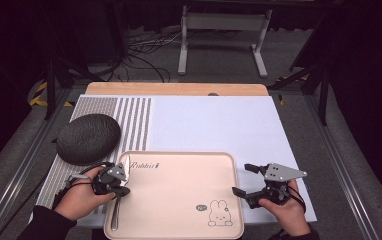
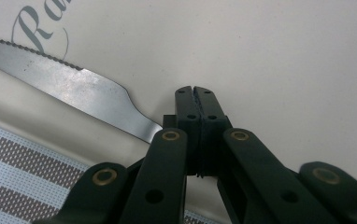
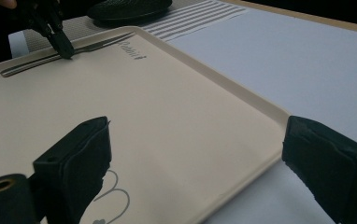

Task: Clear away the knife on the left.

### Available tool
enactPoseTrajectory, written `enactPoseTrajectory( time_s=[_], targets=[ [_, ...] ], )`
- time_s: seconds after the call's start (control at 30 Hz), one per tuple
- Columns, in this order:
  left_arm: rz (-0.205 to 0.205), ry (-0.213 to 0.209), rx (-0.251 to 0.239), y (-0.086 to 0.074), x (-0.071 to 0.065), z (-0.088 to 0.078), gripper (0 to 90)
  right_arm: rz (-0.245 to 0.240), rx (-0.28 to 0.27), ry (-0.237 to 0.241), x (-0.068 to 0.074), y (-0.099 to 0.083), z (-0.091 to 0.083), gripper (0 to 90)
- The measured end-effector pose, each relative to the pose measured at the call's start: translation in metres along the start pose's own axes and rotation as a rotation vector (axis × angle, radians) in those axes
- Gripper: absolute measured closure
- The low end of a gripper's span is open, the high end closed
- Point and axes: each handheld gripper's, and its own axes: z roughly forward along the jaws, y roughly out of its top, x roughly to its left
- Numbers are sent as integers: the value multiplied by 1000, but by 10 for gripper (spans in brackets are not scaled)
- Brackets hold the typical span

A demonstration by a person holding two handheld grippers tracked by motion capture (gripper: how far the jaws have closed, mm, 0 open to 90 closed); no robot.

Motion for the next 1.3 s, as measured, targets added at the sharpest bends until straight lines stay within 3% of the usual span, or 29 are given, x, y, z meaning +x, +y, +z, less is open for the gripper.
enactPoseTrajectory(
  time_s=[0.13,0.5,0.63,0.7,0.73,0.77,0.8,0.87,1.0,1.1,1.3],
  targets=[
    [-1,11,-1,-1,1,-1,900,-2,2,1,0,0,0,88],
    [-14,-10,-11,-2,0,-1,868,-4,7,2,0,0,1,88],
    [-26,-14,-47,-1,0,-4,745,-9,13,-2,0,0,1,88],
    [-36,-8,-72,0,-1,-7,584,-10,11,-3,0,0,1,88],
    [-41,-6,-87,1,-2,-8,584,-10,11,-3,0,0,1,88],
    [-46,-4,-100,1,-2,-10,464,-11,12,-7,-1,-1,0,88],
    [-54,2,-113,2,-3,-12,464,-11,12,-7,-1,-1,0,88],
    [-53,1,-144,3,-3,-15,328,-11,13,-7,-1,-1,1,88],
    [-58,16,-203,3,-5,-22,175,-9,14,-9,0,-1,1,88],
    [-43,34,-237,1,-5,-26,110,-13,17,-14,0,-1,1,87],
    [-21,55,-313,-5,-8,-36,72,-19,24,-15,0,-1,3,86]
  ],
)
